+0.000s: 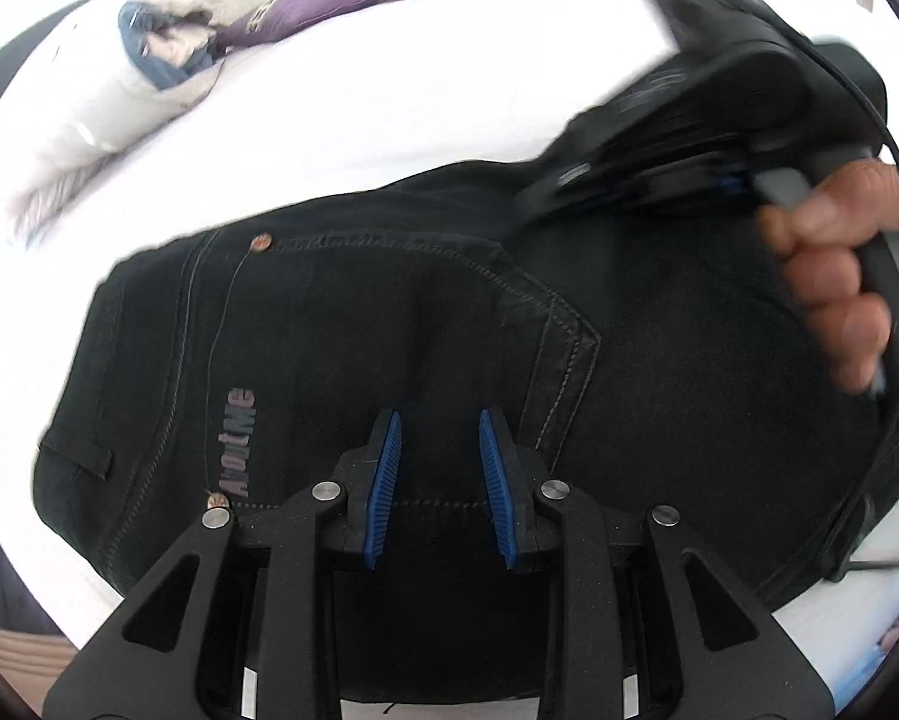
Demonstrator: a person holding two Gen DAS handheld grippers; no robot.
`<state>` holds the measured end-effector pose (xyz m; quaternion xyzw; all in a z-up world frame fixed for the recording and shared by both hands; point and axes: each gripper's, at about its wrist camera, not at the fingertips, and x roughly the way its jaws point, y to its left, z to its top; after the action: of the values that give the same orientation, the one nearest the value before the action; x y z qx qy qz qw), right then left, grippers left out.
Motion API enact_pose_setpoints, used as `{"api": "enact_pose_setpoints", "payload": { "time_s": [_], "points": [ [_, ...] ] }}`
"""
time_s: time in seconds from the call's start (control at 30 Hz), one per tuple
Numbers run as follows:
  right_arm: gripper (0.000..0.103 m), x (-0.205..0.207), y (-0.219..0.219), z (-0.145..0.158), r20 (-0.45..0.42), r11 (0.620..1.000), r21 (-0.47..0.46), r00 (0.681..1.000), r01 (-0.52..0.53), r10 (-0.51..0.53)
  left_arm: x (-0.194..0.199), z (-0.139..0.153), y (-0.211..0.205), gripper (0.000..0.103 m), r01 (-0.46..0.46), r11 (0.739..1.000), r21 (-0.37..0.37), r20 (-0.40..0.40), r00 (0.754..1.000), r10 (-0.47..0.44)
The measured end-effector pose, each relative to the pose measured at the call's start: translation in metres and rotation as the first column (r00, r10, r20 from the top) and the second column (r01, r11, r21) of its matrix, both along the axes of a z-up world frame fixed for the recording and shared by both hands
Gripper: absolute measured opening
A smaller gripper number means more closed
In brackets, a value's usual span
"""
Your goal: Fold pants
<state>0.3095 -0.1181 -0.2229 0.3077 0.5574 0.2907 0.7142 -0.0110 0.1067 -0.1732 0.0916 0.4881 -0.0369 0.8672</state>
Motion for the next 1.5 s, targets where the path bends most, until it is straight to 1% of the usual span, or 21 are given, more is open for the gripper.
{"api": "enact_pose_setpoints", "payload": {
  "time_s": [0.1, 0.2, 0.37, 0.53, 0.63, 0.67, 0.73, 0.8, 0.83, 0.87, 0.9, 0.93, 0.97, 1.03, 1.1, 1.23, 1.3, 1.33, 1.4, 1.43, 1.5],
  "points": [
    [0.0, -0.02, -0.054, 0.019, 0.089, 0.992, -0.094, 0.993, 0.089, -0.081, 0.001, -0.001, 0.006, 0.026, -0.007, 0.999, -0.035, -0.004, 1.0, 0.007],
    [0.0, -0.07, -0.141, 0.015, 0.078, 0.974, -0.068, 0.975, 0.215, -0.209, 0.0, -0.001, 0.005, 0.026, 0.011, 1.0, -0.011, 0.0, 1.0, -0.011],
    [0.0, -0.197, -0.274, 0.021, 0.104, 0.896, -0.099, 0.9, 0.432, -0.422, 0.0, 0.011, -0.002, 0.027, -0.01, 0.996, 0.085, 0.001, 1.0, 0.01],
    [0.0, -0.283, -0.359, 0.04, 0.083, 0.785, -0.191, 0.807, 0.589, -0.585, -0.002, 0.046, -0.056, 0.027, 0.066, 0.998, -0.001, 0.071, 0.995, -0.066],
    [0.0, -0.296, -0.367, 0.055, 0.042, 0.744, -0.244, 0.773, 0.623, -0.633, 0.005, 0.051, -0.111, 0.027, 0.163, 0.985, -0.052, 0.08, 0.984, -0.158],
    [0.01, -0.297, -0.367, 0.06, 0.046, 0.745, -0.256, 0.778, 0.615, -0.627, 0.007, 0.049, -0.131, 0.027, 0.199, 0.978, -0.066, 0.078, 0.978, -0.194],
    [0.013, -0.295, -0.358, 0.071, 0.073, 0.797, -0.163, 0.813, 0.582, -0.578, 0.01, 0.04, -0.164, 0.027, 0.271, 0.959, -0.078, 0.056, 0.962, -0.267],
    [0.023, -0.285, -0.335, 0.073, 0.095, 0.861, -0.038, 0.86, 0.507, -0.502, 0.013, 0.013, -0.187, 0.027, 0.306, 0.946, -0.109, -0.048, 0.949, -0.313],
    [0.038, -0.281, -0.328, 0.067, 0.098, 0.878, -0.019, 0.875, 0.479, -0.475, 0.011, -0.004, -0.192, 0.027, 0.3, 0.948, -0.108, -0.104, 0.945, -0.311],
    [0.042, -0.277, -0.324, 0.056, 0.074, 0.881, -0.042, 0.881, 0.471, -0.468, 0.002, -0.008, -0.191, 0.027, 0.301, 0.95, -0.085, -0.066, 0.95, -0.307],
    [0.037, -0.278, -0.326, 0.041, 0.019, 0.877, -0.076, 0.88, 0.475, -0.475, -0.005, -0.008, -0.191, 0.027, 0.312, 0.948, -0.062, -0.061, 0.947, -0.316],
    [0.013, -0.282, -0.331, 0.031, -0.004, 0.867, -0.071, 0.869, 0.493, -0.495, -0.012, -0.008, -0.19, 0.027, 0.324, 0.945, -0.043, -0.074, 0.942, -0.326],
    [0.0, -0.289, -0.34, 0.026, -0.008, 0.857, -0.076, 0.859, 0.51, -0.512, -0.02, -0.006, -0.185, 0.027, 0.328, 0.944, -0.044, -0.084, 0.94, -0.33],
    [0.0, -0.306, -0.36, 0.019, -0.017, 0.849, -0.022, 0.849, 0.527, -0.528, -0.033, -0.006, -0.174, 0.027, 0.339, 0.939, -0.05, -0.094, 0.935, -0.342],
    [0.0, -0.327, -0.382, 0.021, 0.005, 0.825, -0.025, 0.826, 0.564, -0.564, -0.042, -0.005, -0.163, 0.027, 0.352, 0.935, -0.053, -0.086, 0.931, -0.355],
    [0.0, -0.373, -0.432, 0.043, 0.065, 0.733, -0.074, 0.737, 0.676, -0.673, -0.047, 0.002, -0.151, 0.027, 0.321, 0.944, -0.078, -0.109, 0.938, -0.328],
    [0.016, -0.38, -0.44, 0.072, 0.154, 0.695, -0.154, 0.712, 0.703, -0.685, -0.047, 0.01, -0.148, 0.027, 0.319, 0.947, -0.048, -0.103, 0.941, -0.322],
    [0.024, -0.379, -0.44, 0.085, 0.199, 0.695, -0.148, 0.709, 0.704, -0.676, -0.044, 0.016, -0.147, 0.027, 0.313, 0.949, -0.04, -0.081, 0.945, -0.315],
    [0.034, -0.363, -0.431, 0.095, 0.222, 0.741, -0.012, 0.725, 0.671, -0.652, -0.039, 0.034, -0.152, 0.027, 0.3, 0.95, -0.081, -0.027, 0.953, -0.303],
    [0.046, -0.351, -0.424, 0.096, 0.222, 0.772, 0.064, 0.745, 0.633, -0.629, -0.029, 0.043, -0.156, 0.027, 0.29, 0.95, -0.113, 0.002, 0.957, -0.291],
    [0.056, -0.319, -0.399, 0.092, 0.232, 0.818, 0.165, 0.784, 0.551, -0.575, -0.007, 0.052, -0.17, 0.027, 0.27, 0.951, -0.151, 0.045, 0.963, -0.266]
  ]
}}
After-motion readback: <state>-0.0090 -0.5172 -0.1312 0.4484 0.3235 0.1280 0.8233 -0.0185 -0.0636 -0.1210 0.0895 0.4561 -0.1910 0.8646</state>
